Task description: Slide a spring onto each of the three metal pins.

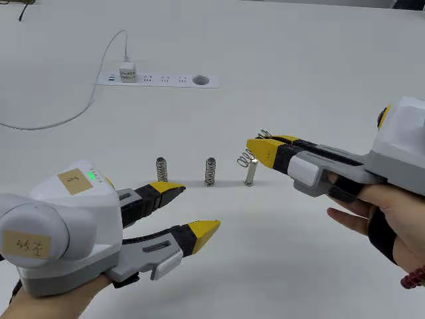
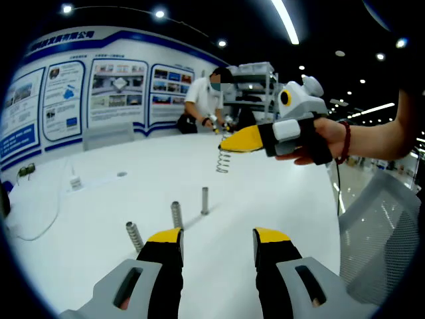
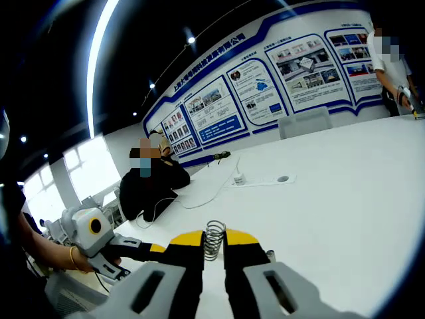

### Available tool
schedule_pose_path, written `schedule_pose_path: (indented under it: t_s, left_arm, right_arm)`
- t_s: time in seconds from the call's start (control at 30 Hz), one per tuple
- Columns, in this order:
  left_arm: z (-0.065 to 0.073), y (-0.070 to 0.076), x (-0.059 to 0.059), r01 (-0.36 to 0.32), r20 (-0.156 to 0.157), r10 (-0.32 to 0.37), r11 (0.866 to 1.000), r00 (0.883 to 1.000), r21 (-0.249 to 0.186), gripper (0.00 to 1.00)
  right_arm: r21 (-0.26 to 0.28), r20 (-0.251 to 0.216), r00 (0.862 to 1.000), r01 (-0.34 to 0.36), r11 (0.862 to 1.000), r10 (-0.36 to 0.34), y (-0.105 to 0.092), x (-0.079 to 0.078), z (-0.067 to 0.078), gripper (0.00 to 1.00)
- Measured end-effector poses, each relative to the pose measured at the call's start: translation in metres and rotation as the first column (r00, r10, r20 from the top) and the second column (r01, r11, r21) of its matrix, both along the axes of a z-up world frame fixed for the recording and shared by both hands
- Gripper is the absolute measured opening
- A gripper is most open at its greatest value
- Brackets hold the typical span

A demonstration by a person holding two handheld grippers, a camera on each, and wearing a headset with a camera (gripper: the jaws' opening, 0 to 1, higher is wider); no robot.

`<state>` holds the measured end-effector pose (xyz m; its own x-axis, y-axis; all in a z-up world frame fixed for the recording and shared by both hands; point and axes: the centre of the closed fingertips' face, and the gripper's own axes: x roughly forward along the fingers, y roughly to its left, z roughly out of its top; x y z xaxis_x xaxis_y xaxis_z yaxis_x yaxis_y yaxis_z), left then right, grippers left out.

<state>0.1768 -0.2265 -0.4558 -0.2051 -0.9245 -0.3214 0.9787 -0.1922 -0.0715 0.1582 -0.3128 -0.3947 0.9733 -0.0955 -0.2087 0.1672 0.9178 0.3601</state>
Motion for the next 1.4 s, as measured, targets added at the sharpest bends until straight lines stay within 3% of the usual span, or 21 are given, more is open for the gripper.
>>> schedule_pose_path:
  t_s: [0.17, 0.4, 0.73, 0.93, 1.07, 1.4]
  left_arm:
    - [-0.001, 0.003, 0.008, -0.042, -0.007, 0.042, 0.999, 0.999, 0.008, 0.51]
    - [-0.007, 0.009, 0.015, -0.103, -0.023, 0.104, 0.994, 0.994, 0.029, 0.59]
    - [-0.009, 0.012, 0.024, -0.156, 0.02, 0.156, 0.987, 0.988, 0.04, 0.73]
    - [-0.011, 0.013, 0.027, -0.167, 0.026, 0.166, 0.985, 0.986, 0.046, 0.79]
    - [-0.008, 0.012, 0.027, -0.169, -0.003, 0.169, 0.985, 0.986, 0.028, 0.84]
    - [-0.013, 0.014, 0.03, -0.181, -0.001, 0.181, 0.982, 0.983, 0.045, 0.9]
  right_arm:
    - [-0.106, -0.049, 0.999, 0.003, 0.994, -0.009, -0.011, 0.002, -0.003, 0.12]
    - [-0.169, -0.096, 0.995, 0.008, 0.986, -0.024, -0.024, 0.008, -0.012, 0.12]
    - [-0.211, -0.141, 0.989, 0.019, 0.977, -0.049, -0.041, 0.013, -0.029, 0.12]
    - [-0.225, -0.167, 0.983, 0.031, 0.974, -0.07, -0.051, 0.015, -0.039, 0.12]
    - [-0.219, -0.175, 0.981, 0.043, 0.975, -0.083, -0.055, 0.016, -0.043, 0.12]
    - [-0.217, -0.225, 0.969, 0.053, 0.975, -0.103, -0.061, 0.016, -0.058, 0.12]
